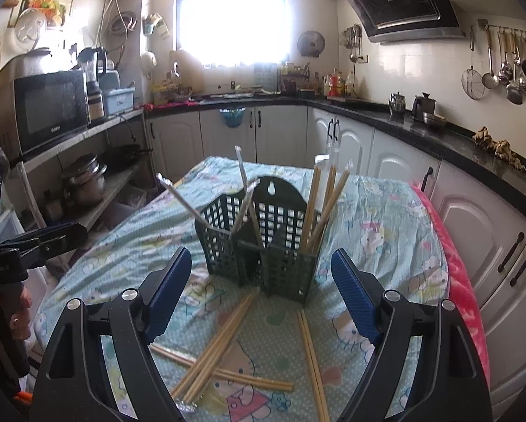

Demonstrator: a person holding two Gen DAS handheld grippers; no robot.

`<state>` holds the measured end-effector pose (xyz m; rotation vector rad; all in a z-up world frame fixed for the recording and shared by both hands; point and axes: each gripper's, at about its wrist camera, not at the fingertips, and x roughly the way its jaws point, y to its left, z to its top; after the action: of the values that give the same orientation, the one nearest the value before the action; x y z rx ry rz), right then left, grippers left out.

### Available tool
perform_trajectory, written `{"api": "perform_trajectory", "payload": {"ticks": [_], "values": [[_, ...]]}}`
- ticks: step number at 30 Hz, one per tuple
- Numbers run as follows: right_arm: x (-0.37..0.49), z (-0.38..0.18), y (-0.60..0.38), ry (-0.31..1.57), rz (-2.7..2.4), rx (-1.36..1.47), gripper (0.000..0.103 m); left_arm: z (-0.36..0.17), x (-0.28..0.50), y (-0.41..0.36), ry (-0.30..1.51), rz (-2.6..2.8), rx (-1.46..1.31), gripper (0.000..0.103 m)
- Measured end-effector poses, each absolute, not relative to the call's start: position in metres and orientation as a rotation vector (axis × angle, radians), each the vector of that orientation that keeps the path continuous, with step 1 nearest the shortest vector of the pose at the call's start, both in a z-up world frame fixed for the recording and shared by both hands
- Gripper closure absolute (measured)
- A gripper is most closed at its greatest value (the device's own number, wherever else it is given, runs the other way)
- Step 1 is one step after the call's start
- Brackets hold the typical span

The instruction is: Organize utensils

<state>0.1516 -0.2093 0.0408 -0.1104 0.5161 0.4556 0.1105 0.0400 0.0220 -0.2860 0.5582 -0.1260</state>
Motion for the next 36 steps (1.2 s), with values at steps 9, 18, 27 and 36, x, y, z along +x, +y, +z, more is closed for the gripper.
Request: {"api": "perform_trajectory", "payload": {"ticks": [9,18,27,36], "values": [[0.15,0.026,-0.215,0.558,0.448,-0.115,0.024,0.004,0.115,0.029,0.605,-0.133,-0.262,0.011],[0.16,0.006,-0.223,0.619,0.432,-0.143,0.024,-0.014,0.123,0.014,0.655,-0.157,-0.247,0.011],[0.175,-0.018,-0.229,0.684,0.417,-0.164,0.024,-0.03,0.14,-0.003,0.702,-0.187,-0.234,0.011],[0.19,-0.039,-0.238,0.729,0.382,-0.187,0.024,-0.054,0.169,-0.033,0.783,-0.228,-0.199,0.031]]}}
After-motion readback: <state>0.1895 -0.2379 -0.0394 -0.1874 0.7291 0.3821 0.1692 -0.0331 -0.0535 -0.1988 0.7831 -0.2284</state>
